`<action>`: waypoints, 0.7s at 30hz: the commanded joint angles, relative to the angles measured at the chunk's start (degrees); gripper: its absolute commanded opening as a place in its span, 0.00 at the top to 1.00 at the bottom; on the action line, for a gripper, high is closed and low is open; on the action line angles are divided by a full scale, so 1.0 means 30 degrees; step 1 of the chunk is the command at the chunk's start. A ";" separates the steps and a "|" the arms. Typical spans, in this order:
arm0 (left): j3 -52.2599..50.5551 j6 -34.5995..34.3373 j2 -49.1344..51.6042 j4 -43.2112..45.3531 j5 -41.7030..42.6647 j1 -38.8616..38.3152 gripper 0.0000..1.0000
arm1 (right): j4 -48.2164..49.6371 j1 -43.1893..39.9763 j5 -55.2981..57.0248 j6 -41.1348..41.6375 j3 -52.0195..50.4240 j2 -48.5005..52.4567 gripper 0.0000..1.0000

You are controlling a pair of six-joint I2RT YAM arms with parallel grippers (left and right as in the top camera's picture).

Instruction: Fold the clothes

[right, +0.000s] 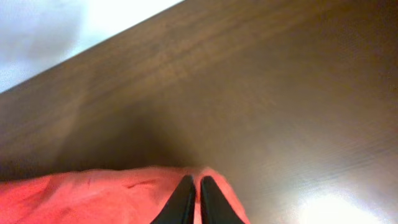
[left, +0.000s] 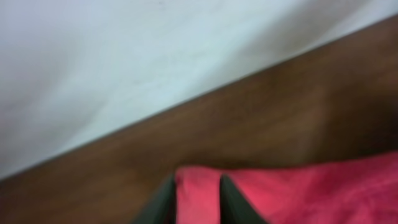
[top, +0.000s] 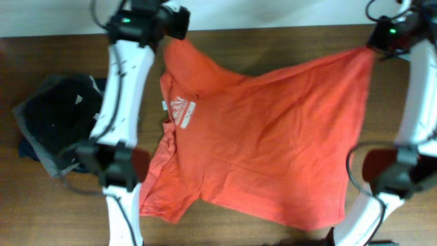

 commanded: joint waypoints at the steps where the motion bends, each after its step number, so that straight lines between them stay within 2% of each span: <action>1: 0.0036 0.0087 0.2149 0.1326 -0.0160 0.0015 0.60 | 0.1093 -0.0226 -0.0889 -0.1362 0.0044 0.1887 0.74; 2: 0.0036 0.0087 0.2331 0.1443 -0.0270 0.0087 0.52 | 0.1137 -0.0291 -0.0874 -0.1872 0.0051 0.2120 0.66; 4: 0.0036 0.0087 0.2375 0.1282 -0.0590 0.0277 0.50 | 0.0750 -0.0532 -0.0801 -0.2543 0.0044 0.2244 0.60; 8: 0.0372 0.0095 0.1464 -0.0386 -0.0714 0.0729 0.44 | -0.0393 -0.1304 -0.0896 -0.2557 0.0066 0.1698 0.54; 11: 0.0627 0.0095 -0.0102 -0.2506 -0.0787 0.1042 0.42 | -0.2018 -0.2062 -0.1071 -0.2565 0.0066 0.0852 0.53; 14: 0.0656 0.0095 -0.1639 -0.3781 -0.0787 0.1144 0.36 | -0.3140 -0.2565 -0.1982 -0.2565 0.0066 0.0015 0.53; 17: 0.0656 0.0095 -0.3140 -0.5297 -0.0787 0.1144 0.30 | -0.4721 -0.3118 -0.2543 -0.2484 0.0058 -0.0663 0.43; 19: 0.0656 0.0087 -0.4175 -0.6790 -0.0780 0.1137 0.29 | -0.5836 -0.3526 -0.2863 -0.2492 -0.0284 -0.0459 0.43; 20: 0.0656 0.0080 -0.4415 -0.7242 -0.0772 0.1137 0.29 | -0.5829 -0.3534 -0.2965 -0.2492 -0.0685 -0.0328 0.46; 21: 0.0656 0.0073 -0.4626 -0.7657 -0.0772 0.1137 0.29 | -0.5661 -0.3534 -0.3249 -0.2499 -0.1311 -0.0226 0.53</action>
